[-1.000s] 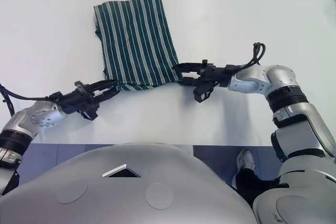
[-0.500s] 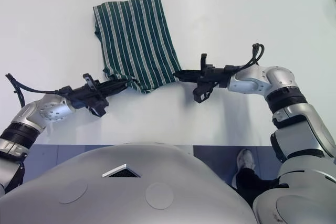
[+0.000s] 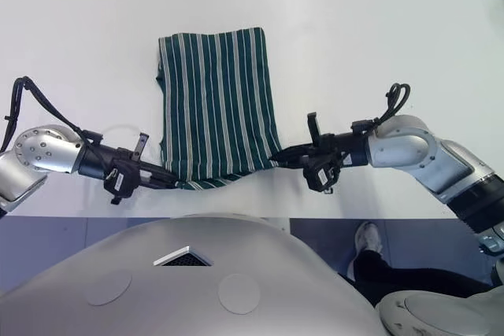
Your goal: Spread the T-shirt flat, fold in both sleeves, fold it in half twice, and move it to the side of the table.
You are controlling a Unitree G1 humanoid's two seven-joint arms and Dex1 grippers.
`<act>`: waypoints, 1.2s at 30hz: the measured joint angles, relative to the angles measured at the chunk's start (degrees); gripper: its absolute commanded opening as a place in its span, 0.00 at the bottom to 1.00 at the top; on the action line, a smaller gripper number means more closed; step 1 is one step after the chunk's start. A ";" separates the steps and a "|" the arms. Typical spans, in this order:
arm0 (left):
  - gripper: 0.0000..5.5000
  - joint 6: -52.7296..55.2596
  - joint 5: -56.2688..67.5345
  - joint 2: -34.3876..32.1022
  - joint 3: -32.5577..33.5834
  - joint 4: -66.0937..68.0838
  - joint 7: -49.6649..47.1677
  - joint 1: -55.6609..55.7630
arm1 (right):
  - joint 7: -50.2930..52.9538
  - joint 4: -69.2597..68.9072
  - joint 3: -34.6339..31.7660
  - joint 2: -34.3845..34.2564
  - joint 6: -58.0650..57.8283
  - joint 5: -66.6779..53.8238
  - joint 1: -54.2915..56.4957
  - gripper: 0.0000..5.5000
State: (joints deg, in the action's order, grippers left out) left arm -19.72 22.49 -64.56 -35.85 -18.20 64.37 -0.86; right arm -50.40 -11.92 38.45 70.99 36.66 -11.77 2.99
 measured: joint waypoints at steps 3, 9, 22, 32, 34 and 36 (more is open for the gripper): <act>0.00 8.78 6.58 -0.79 3.28 -5.98 1.68 -0.51 | -3.93 -6.78 -2.24 2.07 -7.04 -5.02 -3.34 0.01; 0.00 32.66 23.64 -1.04 11.78 -6.70 10.55 9.13 | -15.38 -10.37 -11.09 3.62 -29.21 -23.74 -0.24 0.01; 0.00 54.28 20.73 21.84 17.22 29.76 15.28 34.06 | -24.45 16.87 -17.83 -20.84 -57.29 -24.75 22.57 0.00; 0.00 39.58 -3.63 30.85 16.26 50.01 5.06 39.18 | -26.43 34.59 -18.27 -31.49 -53.57 -10.66 27.44 0.00; 0.00 38.18 -5.39 30.90 16.25 50.11 5.52 38.83 | -26.43 37.55 -19.28 -32.61 -52.48 -9.14 27.90 0.00; 0.00 37.93 -6.77 31.21 16.29 50.22 6.13 38.58 | -26.52 39.48 -19.81 -33.51 -52.23 -7.99 28.36 0.00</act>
State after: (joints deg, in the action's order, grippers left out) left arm 18.21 15.72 -33.35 -19.56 32.01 70.50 37.71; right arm -76.92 27.56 18.64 37.48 -15.57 -19.76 31.35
